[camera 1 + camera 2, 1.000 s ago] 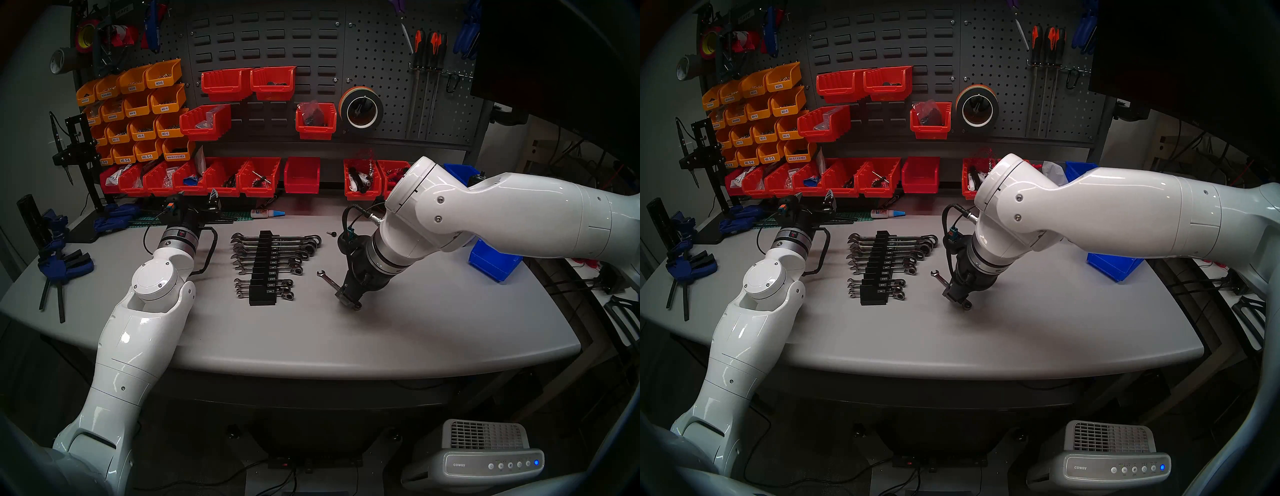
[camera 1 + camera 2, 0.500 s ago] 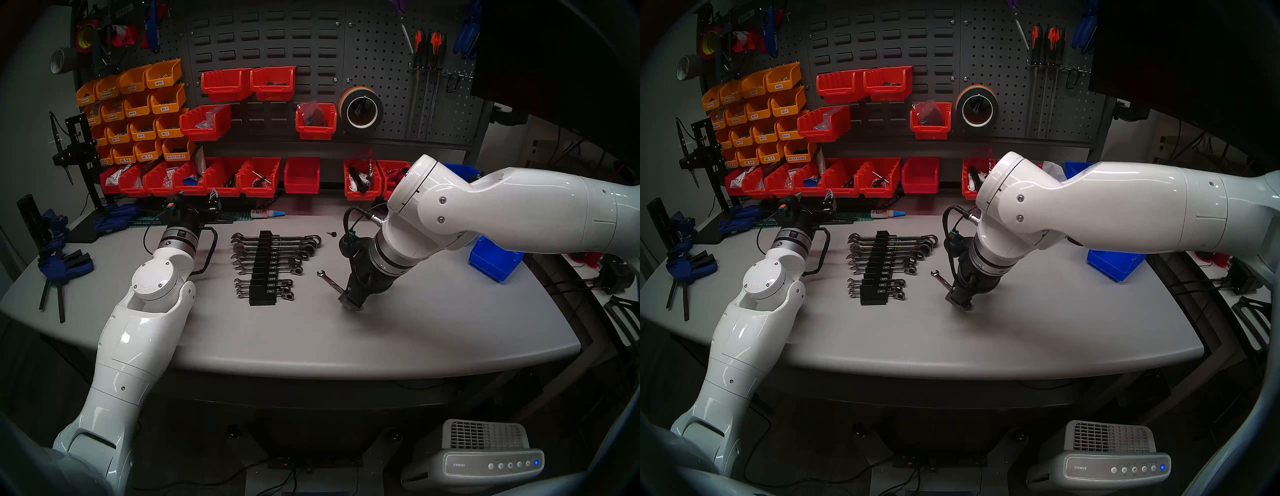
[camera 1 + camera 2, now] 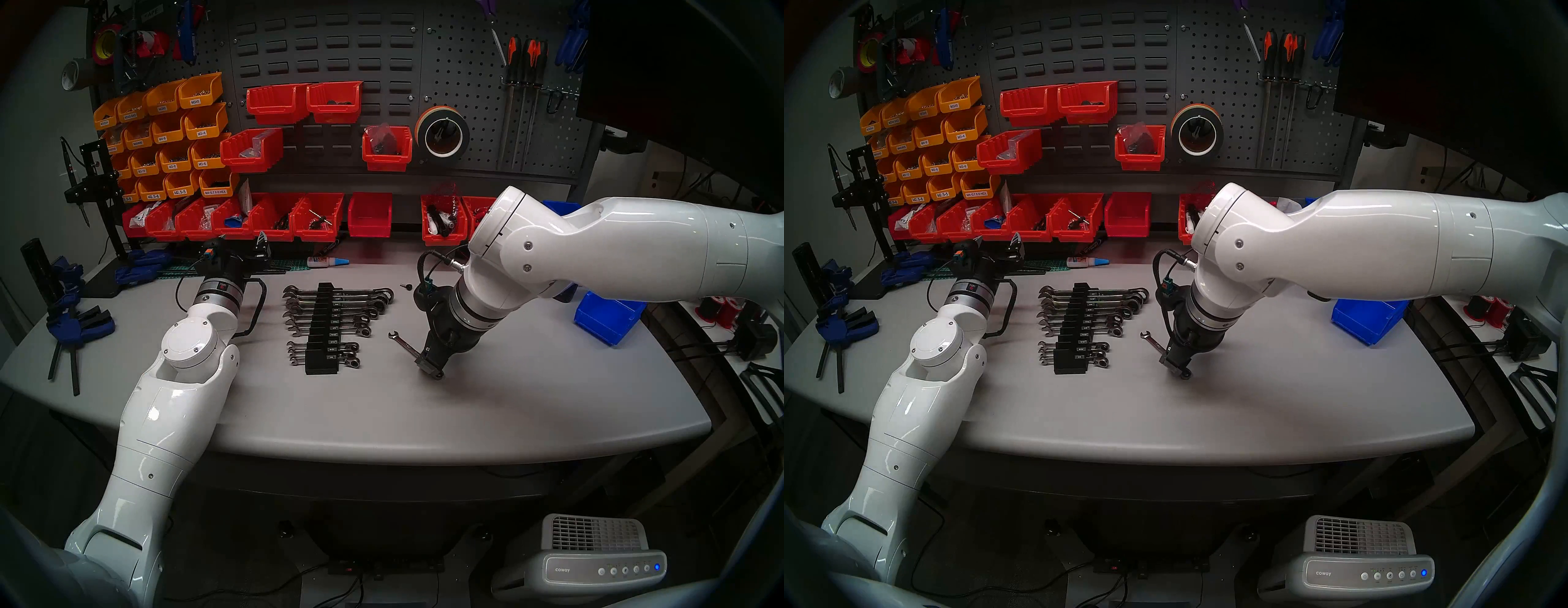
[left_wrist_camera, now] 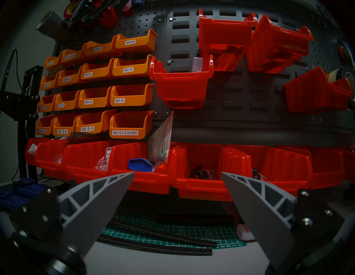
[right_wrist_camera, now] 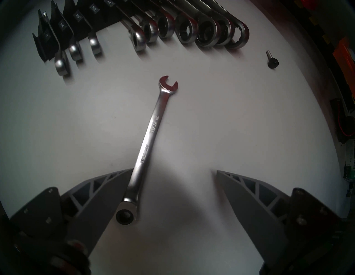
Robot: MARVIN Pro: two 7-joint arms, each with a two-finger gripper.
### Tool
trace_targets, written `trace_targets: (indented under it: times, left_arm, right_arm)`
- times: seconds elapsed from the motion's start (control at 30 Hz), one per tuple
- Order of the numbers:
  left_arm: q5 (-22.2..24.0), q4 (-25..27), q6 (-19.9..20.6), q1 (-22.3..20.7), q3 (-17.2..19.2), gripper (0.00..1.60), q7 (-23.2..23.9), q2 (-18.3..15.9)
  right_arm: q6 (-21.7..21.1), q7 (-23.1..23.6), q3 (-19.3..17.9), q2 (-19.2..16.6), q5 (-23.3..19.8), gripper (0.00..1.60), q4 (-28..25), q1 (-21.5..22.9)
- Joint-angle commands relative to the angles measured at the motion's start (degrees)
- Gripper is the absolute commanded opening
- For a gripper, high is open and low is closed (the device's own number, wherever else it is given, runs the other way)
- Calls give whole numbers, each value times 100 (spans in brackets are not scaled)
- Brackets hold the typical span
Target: Put the wrenches on the table into the correct slot in the case
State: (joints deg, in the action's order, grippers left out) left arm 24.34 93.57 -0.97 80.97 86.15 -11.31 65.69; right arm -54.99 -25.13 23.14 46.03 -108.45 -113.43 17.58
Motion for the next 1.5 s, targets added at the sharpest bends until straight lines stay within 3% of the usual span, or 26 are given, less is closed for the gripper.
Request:
trace_targets:
  times: [0.0, 0.5, 0.67, 0.97, 1.13, 1.47]
  left_arm:
    - [1, 169, -67, -155, 49, 160, 0, -5]
    - [1, 169, -67, -155, 49, 160, 0, -5]
    - [2, 170, -67, -155, 49, 160, -1, -5]
    - [2, 171, -68, -155, 49, 160, -1, -4]
    - [2, 171, -68, -155, 49, 160, -1, -4]
    - [2, 171, -68, -155, 49, 160, -1, -4]
  right_arm:
    - [-1, 76, 195, -54, 303, 150, 140, 211]
    - [17, 744, 271, -207, 771, 151, 319, 329]
    - [214, 1216, 202, -252, 893, 133, 347, 278]
    - [232, 1425, 276, -243, 1015, 145, 314, 287]
    - [237, 1513, 320, -198, 1072, 144, 343, 264]
    - [291, 1650, 356, -87, 1169, 117, 378, 223]
